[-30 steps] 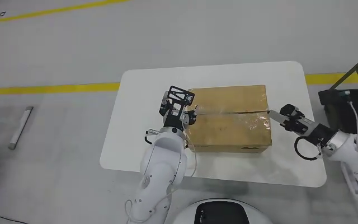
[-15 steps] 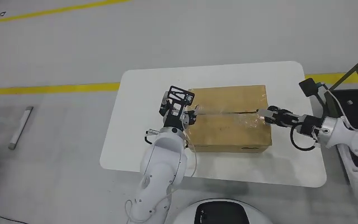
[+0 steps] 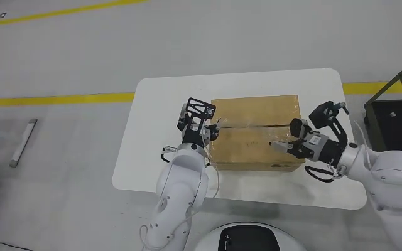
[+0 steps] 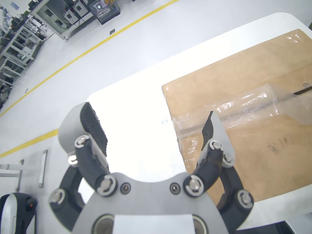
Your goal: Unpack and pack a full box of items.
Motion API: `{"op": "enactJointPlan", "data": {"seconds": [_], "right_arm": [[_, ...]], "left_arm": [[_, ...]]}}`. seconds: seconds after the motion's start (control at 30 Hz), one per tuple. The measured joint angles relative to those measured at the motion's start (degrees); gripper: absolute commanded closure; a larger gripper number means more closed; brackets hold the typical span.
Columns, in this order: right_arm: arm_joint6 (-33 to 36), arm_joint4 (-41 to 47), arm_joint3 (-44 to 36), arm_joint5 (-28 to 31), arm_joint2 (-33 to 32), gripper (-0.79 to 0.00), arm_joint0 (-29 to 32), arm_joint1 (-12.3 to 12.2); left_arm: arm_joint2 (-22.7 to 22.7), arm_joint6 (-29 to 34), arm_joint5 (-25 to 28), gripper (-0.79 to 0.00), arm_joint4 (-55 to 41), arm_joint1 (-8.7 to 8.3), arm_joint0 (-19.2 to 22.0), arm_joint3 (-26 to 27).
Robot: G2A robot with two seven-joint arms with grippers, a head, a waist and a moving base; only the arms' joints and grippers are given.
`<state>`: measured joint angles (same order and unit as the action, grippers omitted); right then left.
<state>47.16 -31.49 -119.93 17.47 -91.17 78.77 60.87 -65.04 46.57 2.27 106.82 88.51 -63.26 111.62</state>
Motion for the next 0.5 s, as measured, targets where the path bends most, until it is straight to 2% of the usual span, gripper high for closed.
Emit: {"op": "enactJointPlan", "data": {"seconds": [0.23,0.33,0.5], "right_arm": [[-3.7,-25.16,-0.96,2.09,5.98,-0.785,0.98,-0.31],[-4.67,-32.02,-0.61,1.49,7.47,-0.785,0.63,-0.37],[-5.48,-38.49,1.22,0.78,8.57,-0.785,-0.51,-0.41]], "left_arm": [[-1.21,0.9,0.03,-0.785,0.6,-0.04,-0.57,0.68],[-1.24,0.89,0.18,-0.785,0.7,0.0,-0.54,0.71],[-1.12,1.06,0.25,-0.785,0.89,0.09,-0.31,0.61]]}}
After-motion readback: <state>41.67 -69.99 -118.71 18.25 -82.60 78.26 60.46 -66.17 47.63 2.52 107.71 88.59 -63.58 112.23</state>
